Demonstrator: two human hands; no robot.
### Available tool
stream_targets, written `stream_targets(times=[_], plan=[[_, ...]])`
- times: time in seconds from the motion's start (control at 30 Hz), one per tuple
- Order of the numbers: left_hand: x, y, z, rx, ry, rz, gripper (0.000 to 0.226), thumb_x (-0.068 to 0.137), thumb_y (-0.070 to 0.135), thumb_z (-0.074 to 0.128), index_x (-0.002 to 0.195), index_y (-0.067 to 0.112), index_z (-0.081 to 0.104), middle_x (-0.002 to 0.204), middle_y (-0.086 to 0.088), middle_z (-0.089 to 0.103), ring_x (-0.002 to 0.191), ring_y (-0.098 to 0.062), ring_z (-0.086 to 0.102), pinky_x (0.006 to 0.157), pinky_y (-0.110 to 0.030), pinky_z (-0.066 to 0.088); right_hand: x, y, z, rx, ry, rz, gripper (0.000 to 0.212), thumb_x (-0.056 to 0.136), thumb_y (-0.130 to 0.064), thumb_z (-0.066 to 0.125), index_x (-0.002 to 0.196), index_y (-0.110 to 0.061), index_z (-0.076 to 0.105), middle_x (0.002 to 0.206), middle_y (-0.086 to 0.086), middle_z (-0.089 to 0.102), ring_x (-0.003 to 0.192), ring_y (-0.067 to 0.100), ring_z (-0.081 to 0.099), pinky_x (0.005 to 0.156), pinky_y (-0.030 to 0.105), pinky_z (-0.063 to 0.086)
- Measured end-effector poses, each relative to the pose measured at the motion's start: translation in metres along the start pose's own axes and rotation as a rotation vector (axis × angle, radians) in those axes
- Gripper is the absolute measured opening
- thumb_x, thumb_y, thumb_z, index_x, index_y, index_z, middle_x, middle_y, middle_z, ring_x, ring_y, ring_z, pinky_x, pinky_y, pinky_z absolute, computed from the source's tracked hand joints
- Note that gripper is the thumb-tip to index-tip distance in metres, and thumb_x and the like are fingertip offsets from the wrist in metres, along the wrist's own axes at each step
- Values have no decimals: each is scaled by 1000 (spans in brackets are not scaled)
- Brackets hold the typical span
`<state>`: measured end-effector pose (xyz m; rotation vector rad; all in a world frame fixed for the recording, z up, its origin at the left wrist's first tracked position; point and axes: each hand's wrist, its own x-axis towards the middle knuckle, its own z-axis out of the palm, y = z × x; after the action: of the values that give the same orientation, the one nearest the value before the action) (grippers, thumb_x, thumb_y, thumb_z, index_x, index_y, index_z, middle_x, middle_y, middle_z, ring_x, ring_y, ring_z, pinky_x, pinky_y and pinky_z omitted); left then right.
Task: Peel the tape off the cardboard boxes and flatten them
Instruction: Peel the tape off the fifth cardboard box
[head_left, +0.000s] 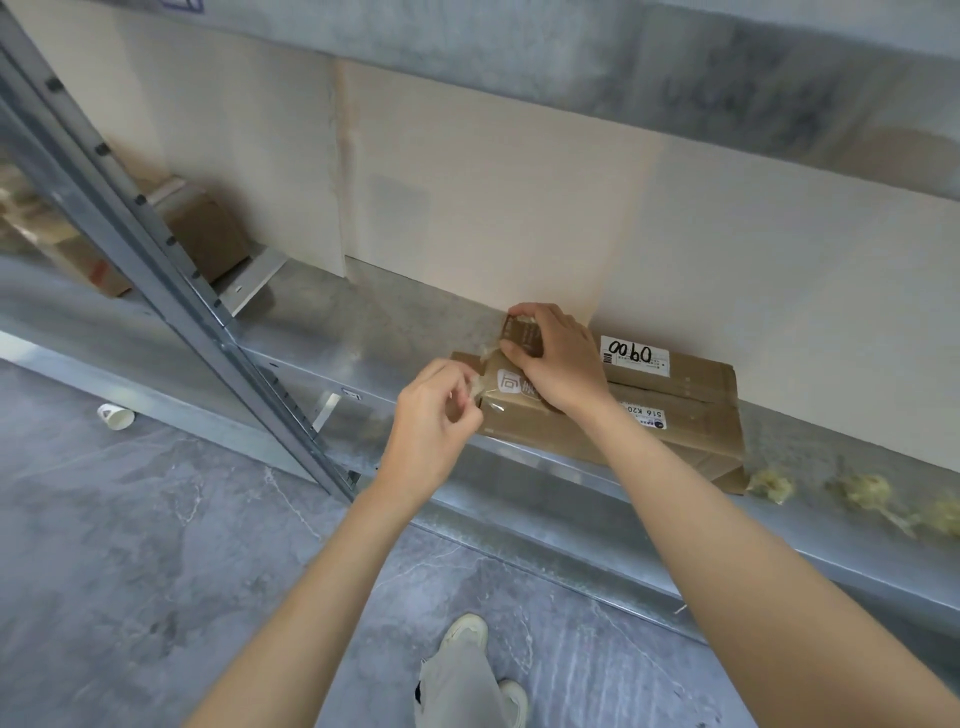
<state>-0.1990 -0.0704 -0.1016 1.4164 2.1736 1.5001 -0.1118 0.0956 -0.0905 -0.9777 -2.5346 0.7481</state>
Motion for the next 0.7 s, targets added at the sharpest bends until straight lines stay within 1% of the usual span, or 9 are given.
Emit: stream_targets(times=[0.07, 0.17, 0.27, 0.47, 0.53, 0.6, 0.7], plan=[[-5, -1, -3, 2, 8, 39, 25, 74, -14, 62, 66, 4, 46, 89, -3, 64, 86, -10, 61, 71, -34, 51, 0, 0, 0, -4, -3, 2, 38, 91, -40, 60, 127, -31, 51, 132, -12, 53, 121, 14, 48, 104, 31, 26], [-15, 1, -10, 43, 10, 109, 24, 72, -14, 64, 67, 4, 49, 91, -2, 62, 83, -11, 59, 71, -34, 51, 0, -1, -1, -1, -3, 8, 37, 92, -39, 59, 127, -31, 51, 132, -12, 53, 121, 14, 47, 105, 31, 26], [-20, 6, -12, 75, 19, 116, 22, 71, -11, 66, 69, 6, 52, 97, 0, 58, 86, -13, 59, 72, -34, 52, -1, -1, -1, 8, -4, 7, 37, 92, -39, 59, 127, -31, 51, 132, -13, 52, 121, 13, 47, 105, 32, 26], [-31, 6, -27, 155, -58, 148, 21, 71, -4, 62, 75, 14, 51, 83, 6, 58, 78, -15, 59, 68, -37, 50, 2, 1, 0, -1, -4, 7, 37, 92, -39, 59, 127, -31, 52, 130, -11, 53, 121, 15, 47, 104, 31, 25], [-31, 5, -27, 182, -21, 110, 18, 75, 1, 62, 82, 17, 55, 83, 10, 61, 79, -12, 61, 69, -37, 52, 2, 1, 0, -1, -4, 8, 37, 92, -40, 59, 127, -31, 52, 130, -11, 54, 121, 15, 48, 105, 32, 26], [-27, 6, -22, 219, 35, 76, 14, 81, 9, 64, 88, 20, 63, 86, 15, 67, 82, -5, 65, 70, -36, 55, 2, 1, 0, -3, -2, 6, 37, 92, -40, 59, 127, -31, 51, 130, -11, 53, 121, 15, 48, 105, 32, 26], [-21, 5, -9, 215, 110, 69, 12, 85, 13, 74, 91, 23, 73, 90, 15, 73, 88, -1, 69, 68, -30, 56, 1, 1, 0, -13, -4, 5, 37, 92, -41, 58, 127, -32, 51, 131, -11, 53, 121, 15, 47, 105, 31, 26]])
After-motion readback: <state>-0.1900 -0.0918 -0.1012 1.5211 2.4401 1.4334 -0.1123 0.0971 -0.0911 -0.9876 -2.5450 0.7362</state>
